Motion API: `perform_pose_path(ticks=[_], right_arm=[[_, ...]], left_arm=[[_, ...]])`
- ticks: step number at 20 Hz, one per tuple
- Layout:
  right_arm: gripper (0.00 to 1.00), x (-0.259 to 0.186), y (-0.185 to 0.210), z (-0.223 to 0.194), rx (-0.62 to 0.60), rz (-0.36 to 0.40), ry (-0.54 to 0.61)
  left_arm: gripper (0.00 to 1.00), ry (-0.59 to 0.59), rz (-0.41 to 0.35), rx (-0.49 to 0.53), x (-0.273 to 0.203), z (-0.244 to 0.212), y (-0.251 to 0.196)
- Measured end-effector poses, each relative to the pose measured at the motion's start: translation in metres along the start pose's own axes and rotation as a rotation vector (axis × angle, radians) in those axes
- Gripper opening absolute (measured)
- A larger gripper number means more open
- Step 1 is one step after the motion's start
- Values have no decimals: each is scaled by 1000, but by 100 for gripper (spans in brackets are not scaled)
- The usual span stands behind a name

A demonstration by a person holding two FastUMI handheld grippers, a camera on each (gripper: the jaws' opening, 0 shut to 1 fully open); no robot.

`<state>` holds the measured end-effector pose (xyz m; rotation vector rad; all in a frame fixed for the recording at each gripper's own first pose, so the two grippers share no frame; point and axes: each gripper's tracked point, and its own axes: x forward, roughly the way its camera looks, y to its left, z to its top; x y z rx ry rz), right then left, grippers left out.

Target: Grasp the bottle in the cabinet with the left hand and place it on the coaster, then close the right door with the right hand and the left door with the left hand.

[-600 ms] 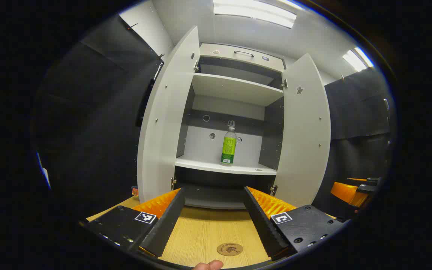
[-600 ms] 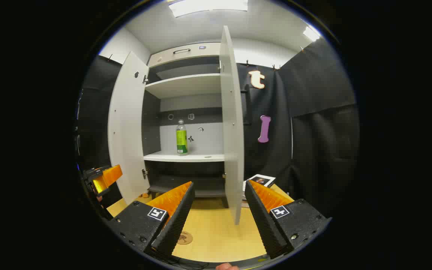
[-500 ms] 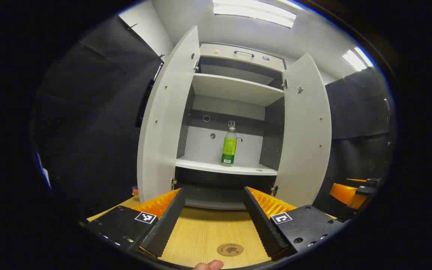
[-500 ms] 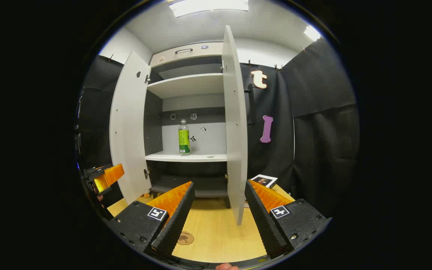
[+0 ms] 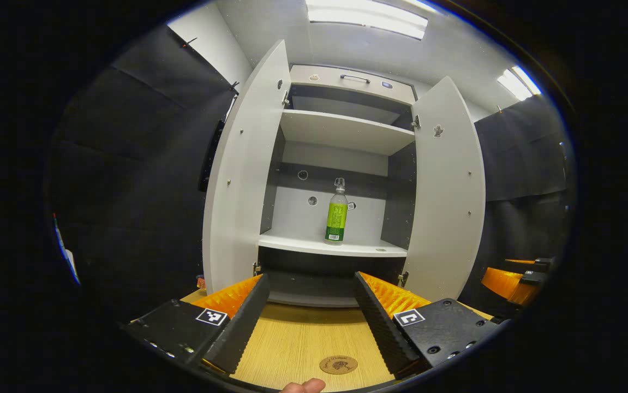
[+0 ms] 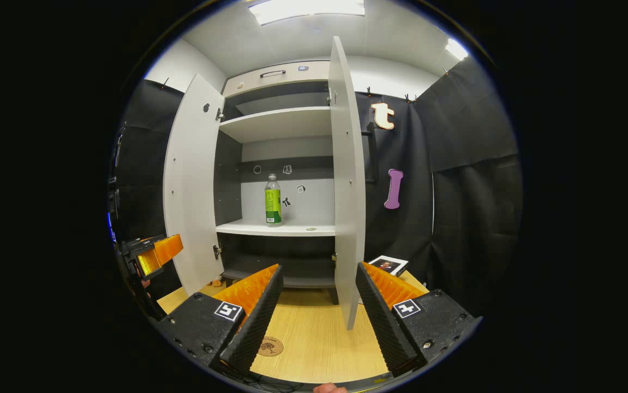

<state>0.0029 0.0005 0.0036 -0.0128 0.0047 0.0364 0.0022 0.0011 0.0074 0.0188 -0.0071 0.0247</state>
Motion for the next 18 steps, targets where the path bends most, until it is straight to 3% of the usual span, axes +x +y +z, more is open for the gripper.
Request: perform_pose_path(ticks=[10, 12, 13, 14, 16, 18], right_arm=[[83, 2, -10, 2, 6, -17, -4], [83, 2, -12, 4, 5, -21, -8], [83, 3, -13, 4, 4, -24, -9], [83, 3, -15, 4, 6, -27, -10], [83, 2, -17, 5, 15, -32, -7], [83, 2, -18, 5, 22, -39, -6]], left_arm=[[95, -15, -52, -15, 21, 16, -12], [95, -14, -85, -8, 39, 23, -19], [99, -12, -112, -9, 50, 26, -26], [95, 2, -141, -15, 60, 26, -33], [99, 5, -186, -22, 89, 33, -46], [95, 6, -220, -13, 119, 40, -59]])
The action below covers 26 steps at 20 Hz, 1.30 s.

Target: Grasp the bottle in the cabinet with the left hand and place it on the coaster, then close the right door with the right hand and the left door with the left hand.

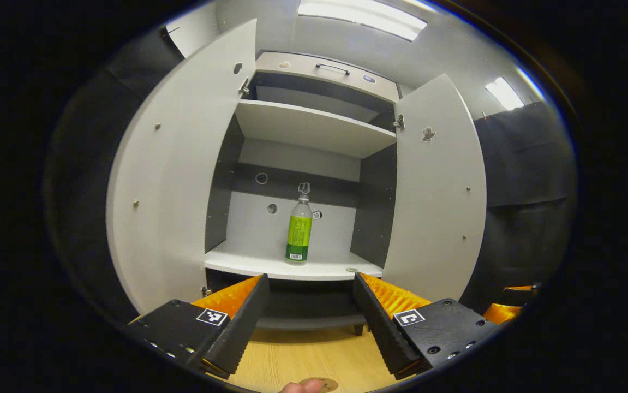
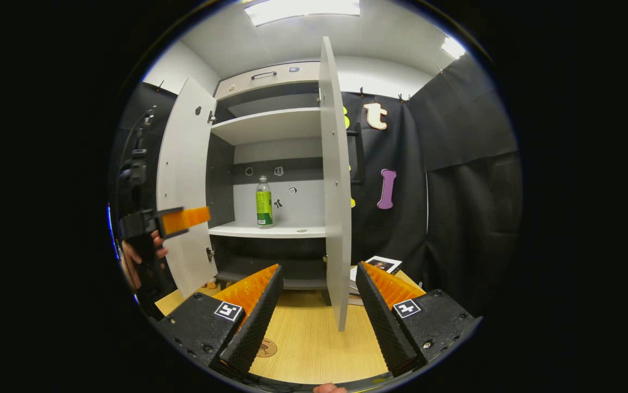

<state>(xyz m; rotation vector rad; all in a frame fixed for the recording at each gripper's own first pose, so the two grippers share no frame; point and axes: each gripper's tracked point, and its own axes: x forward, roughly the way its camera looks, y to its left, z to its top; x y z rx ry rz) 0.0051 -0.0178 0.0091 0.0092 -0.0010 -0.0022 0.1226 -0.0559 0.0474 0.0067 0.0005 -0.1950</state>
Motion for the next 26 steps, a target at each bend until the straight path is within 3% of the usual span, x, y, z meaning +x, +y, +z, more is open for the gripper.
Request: perform_pose_path(ticks=[5, 14, 19, 26], right_arm=[[83, -4, -10, -1, -11, -28, 7], [83, -6, -46, -9, -12, -149, 60], [83, -2, -60, -15, 9, -195, 83], [83, 8, -64, -19, 5, -190, 103]], left_arm=[[95, -31, -32, 48, 95, 22, -3], [95, 18, 59, 17, 246, -12, 32], [95, 42, 126, 1, 289, -27, 54], [90, 30, 125, 21, 304, -26, 58]])
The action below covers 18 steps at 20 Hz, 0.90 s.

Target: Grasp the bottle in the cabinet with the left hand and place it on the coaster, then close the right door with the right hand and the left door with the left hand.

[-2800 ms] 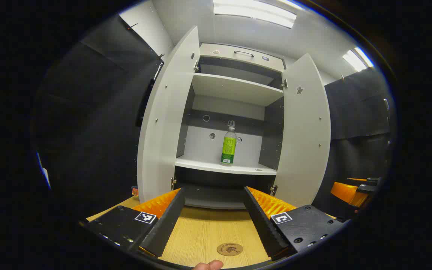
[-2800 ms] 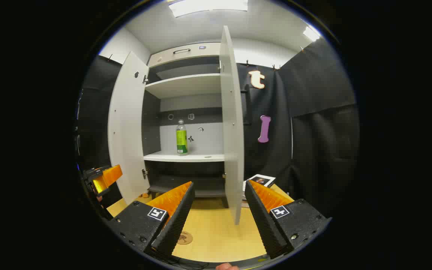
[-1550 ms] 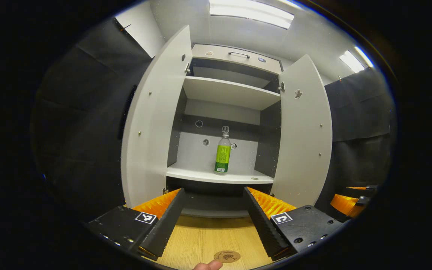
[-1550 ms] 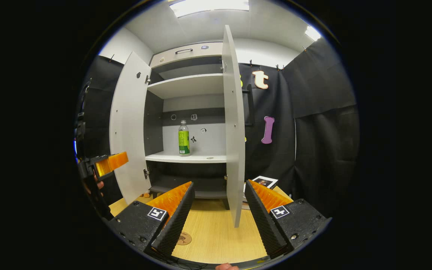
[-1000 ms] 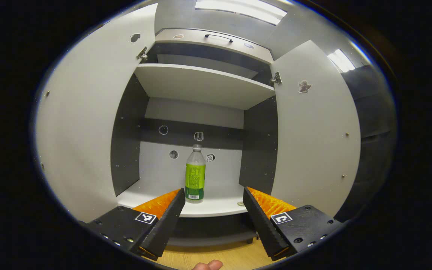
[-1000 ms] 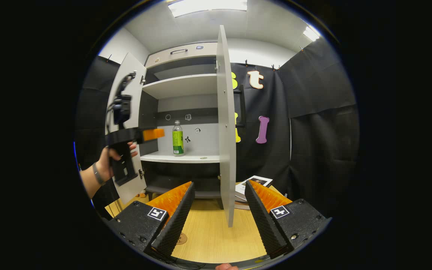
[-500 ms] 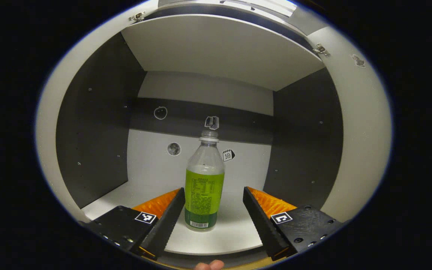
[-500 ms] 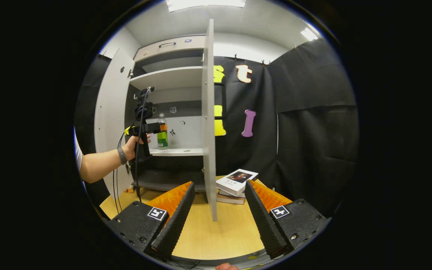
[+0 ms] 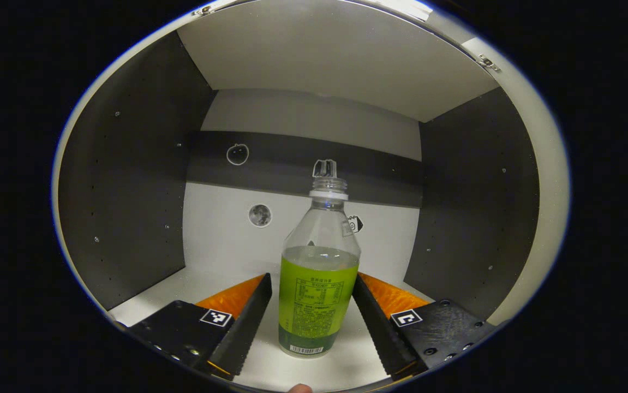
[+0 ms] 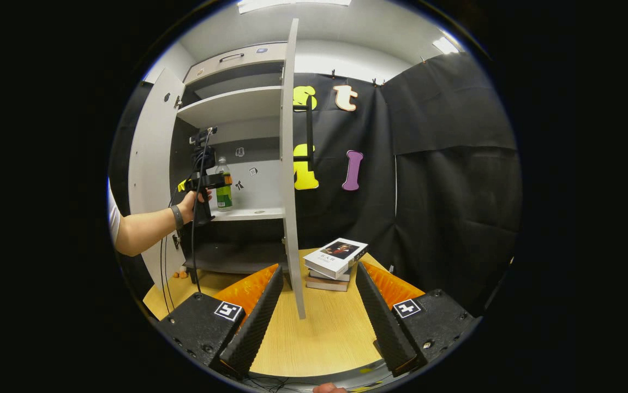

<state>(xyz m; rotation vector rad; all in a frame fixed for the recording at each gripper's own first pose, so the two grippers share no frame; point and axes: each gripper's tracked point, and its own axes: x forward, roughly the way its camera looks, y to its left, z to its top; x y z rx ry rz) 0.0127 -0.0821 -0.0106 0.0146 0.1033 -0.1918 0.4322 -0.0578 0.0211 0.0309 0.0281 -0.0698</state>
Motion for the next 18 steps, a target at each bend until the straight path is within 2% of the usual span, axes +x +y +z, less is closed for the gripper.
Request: perform_pose_path(ticks=[2, 4, 8, 9, 10, 18], right_arm=[[83, 3, 1, 0, -4, 10, -3], [83, 5, 3, 1, -7, 23, -2], [83, 8, 8, 4, -2, 48, -1], [83, 8, 11, 5, 8, 58, -2], [83, 8, 14, 8, 19, 71, -6], [83, 1, 18, 19, 3, 144, -63]], left_arm=[[78, -3, 12, 26, -1, 3, 0], [74, 6, -4, 33, -6, 2, -1], [74, 9, -4, 53, -36, 3, -2], [78, 4, -8, 51, -48, 4, -3], [74, -1, -15, 45, -61, 4, -6], [74, -60, -67, 49, -178, -4, -27]])
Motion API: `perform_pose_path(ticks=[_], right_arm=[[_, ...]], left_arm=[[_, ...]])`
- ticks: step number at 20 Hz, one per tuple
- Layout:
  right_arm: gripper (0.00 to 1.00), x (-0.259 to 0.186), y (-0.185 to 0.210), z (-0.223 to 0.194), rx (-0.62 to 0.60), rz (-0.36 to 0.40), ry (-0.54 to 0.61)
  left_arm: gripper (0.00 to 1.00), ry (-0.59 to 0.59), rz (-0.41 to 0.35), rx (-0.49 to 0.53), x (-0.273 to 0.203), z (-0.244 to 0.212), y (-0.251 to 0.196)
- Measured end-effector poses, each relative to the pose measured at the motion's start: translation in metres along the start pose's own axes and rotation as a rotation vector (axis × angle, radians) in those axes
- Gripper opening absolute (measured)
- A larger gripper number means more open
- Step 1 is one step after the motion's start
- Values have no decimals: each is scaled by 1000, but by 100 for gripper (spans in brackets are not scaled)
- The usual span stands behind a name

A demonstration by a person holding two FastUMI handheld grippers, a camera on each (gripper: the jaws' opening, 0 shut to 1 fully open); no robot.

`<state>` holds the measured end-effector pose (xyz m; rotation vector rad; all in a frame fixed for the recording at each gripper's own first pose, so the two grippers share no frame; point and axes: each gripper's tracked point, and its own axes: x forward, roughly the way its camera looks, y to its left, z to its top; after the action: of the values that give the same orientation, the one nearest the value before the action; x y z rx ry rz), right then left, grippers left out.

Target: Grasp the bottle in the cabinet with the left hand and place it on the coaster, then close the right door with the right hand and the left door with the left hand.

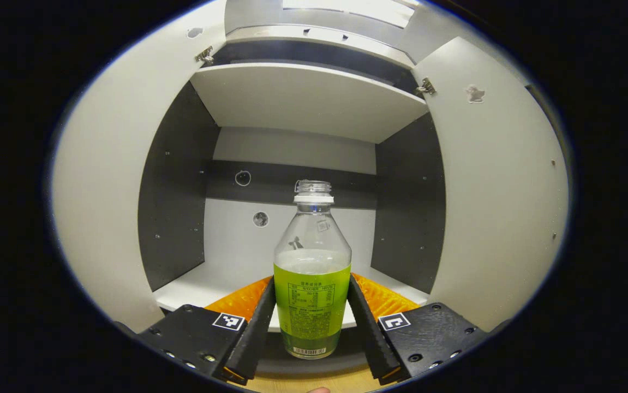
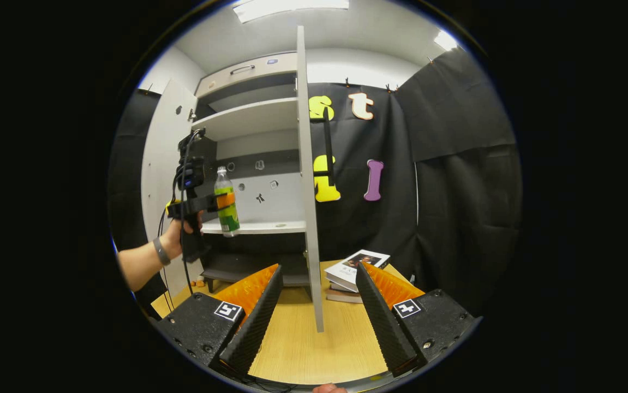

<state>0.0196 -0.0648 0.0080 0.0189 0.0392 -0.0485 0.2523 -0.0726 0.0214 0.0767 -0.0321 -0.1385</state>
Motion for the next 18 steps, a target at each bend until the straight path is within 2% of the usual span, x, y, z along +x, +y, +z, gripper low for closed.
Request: perform_pose_path(ticks=[6, 9, 10, 11, 14, 17, 18], right_arm=[[83, -16, 7, 8, -1, 44, 4], [83, -23, 13, 16, -24, 59, -4], [83, -25, 14, 21, -28, 57, -9], [83, -27, 16, 24, -27, 59, -15], [83, -31, 26, 32, -28, 68, -24], [83, -34, 28, 30, -19, 42, 3], [83, -35, 29, 28, -23, 40, 18]], left_arm=[[74, -31, 25, 103, -76, -41, -21], [74, -1, 15, 143, -105, -93, -34], [77, 15, 13, 155, -112, -109, -37], [74, 30, 13, 169, -120, -130, -39], [73, 88, 19, 192, -142, -188, -44], [73, 131, 28, 173, -160, -235, -49], [76, 137, 43, 152, -165, -246, -48]])
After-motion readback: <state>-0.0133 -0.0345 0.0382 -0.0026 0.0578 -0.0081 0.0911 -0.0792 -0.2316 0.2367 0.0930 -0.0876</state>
